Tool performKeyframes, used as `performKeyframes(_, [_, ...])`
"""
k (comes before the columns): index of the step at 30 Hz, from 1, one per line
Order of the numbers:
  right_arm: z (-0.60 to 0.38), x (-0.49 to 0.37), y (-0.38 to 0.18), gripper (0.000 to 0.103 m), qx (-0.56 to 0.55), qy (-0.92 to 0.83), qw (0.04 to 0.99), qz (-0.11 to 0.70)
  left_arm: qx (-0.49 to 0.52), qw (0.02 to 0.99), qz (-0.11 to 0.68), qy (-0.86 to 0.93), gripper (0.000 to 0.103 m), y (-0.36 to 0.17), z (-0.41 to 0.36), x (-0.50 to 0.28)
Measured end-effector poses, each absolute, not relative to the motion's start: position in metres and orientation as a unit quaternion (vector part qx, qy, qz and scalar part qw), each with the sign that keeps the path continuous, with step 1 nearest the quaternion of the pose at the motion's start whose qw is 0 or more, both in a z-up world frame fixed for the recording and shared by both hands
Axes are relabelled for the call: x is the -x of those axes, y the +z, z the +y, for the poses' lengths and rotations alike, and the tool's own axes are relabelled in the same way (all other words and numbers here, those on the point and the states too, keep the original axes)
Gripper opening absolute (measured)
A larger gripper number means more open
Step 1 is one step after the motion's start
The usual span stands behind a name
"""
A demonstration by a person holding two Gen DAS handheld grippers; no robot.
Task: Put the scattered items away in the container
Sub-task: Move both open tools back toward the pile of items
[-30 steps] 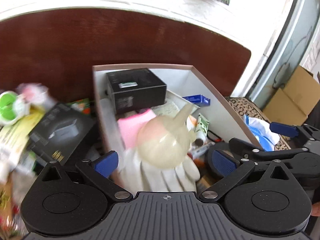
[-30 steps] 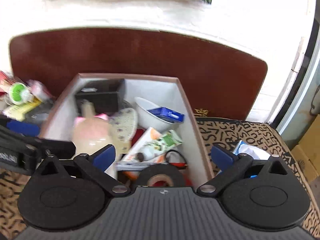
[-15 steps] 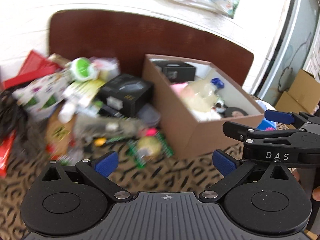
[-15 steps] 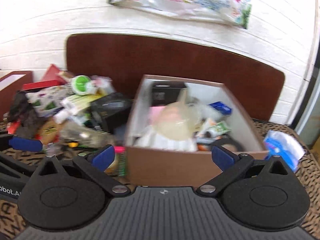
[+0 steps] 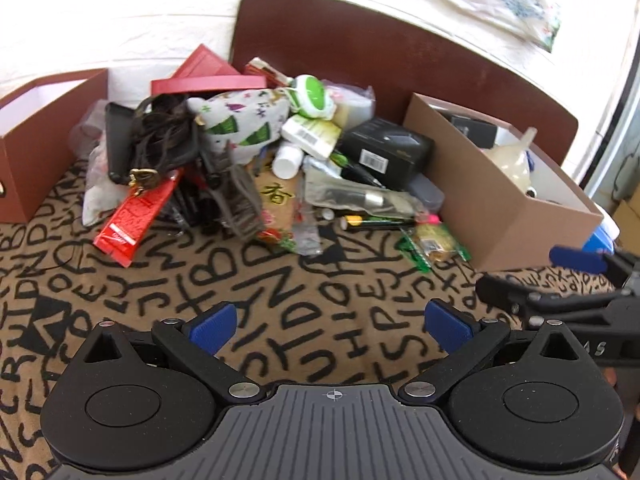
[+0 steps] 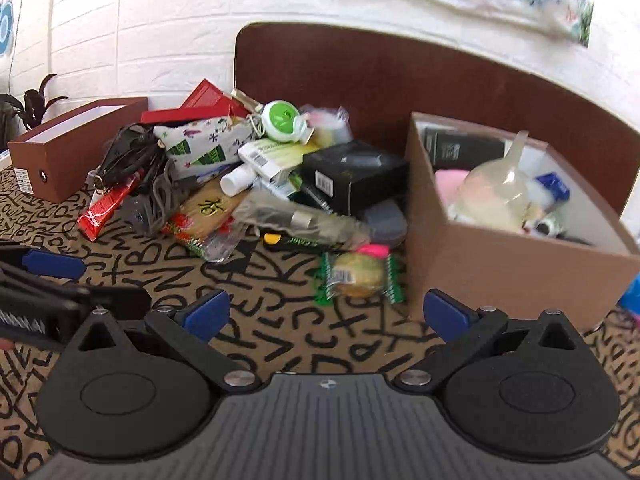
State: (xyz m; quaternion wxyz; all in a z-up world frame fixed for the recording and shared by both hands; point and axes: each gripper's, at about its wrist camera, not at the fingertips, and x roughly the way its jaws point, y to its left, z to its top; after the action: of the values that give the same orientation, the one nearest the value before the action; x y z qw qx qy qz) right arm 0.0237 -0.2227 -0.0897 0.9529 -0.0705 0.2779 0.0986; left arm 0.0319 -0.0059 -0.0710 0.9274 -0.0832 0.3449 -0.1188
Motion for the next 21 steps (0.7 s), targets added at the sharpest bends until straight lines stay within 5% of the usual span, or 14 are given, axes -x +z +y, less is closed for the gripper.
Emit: performKeyframes(21, [-0.206,-0.099,-0.132,0.096,0.064,0.107,0.944,0.305,0.059,0.92,0.35,-0.167,0.086,-0.088,-0.034,-0.139])
